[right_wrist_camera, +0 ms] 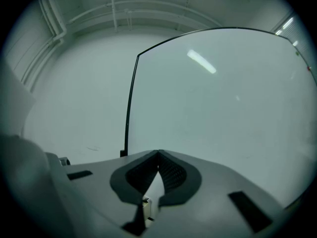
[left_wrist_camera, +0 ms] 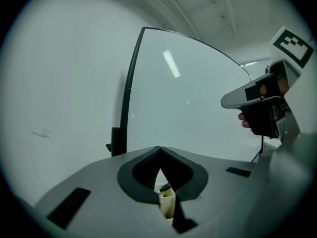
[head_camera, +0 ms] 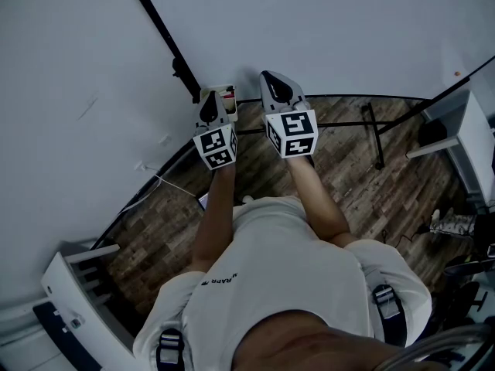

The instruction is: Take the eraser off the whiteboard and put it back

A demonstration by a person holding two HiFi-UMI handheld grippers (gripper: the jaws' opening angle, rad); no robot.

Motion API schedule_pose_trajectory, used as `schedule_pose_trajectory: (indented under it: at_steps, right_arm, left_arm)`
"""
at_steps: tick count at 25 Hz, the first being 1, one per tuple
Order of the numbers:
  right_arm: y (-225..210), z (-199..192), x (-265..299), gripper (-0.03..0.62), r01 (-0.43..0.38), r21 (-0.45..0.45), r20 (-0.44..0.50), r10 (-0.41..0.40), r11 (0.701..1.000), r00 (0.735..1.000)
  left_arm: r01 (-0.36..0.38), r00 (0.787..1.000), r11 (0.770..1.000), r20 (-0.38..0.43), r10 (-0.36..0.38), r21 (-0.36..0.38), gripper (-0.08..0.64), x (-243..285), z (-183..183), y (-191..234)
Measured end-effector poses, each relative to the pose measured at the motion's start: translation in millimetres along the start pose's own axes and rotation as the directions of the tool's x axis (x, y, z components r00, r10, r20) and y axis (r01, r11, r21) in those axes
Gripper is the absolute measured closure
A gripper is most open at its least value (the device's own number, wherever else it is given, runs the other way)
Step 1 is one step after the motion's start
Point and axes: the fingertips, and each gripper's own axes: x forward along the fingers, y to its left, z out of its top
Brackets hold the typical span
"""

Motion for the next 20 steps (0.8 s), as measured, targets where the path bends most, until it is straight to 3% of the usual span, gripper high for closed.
schedule_pose_trajectory:
  at_steps: [20]
  right_arm:
    - [1, -1, 1, 0.580, -0.001, 0.010, -0.001, 0.001, 1.000, 1.000]
  left_arm:
    - [0.055, 0.998, 0.998, 0.029, -0.056, 0.028, 0.557, -5, 41, -24]
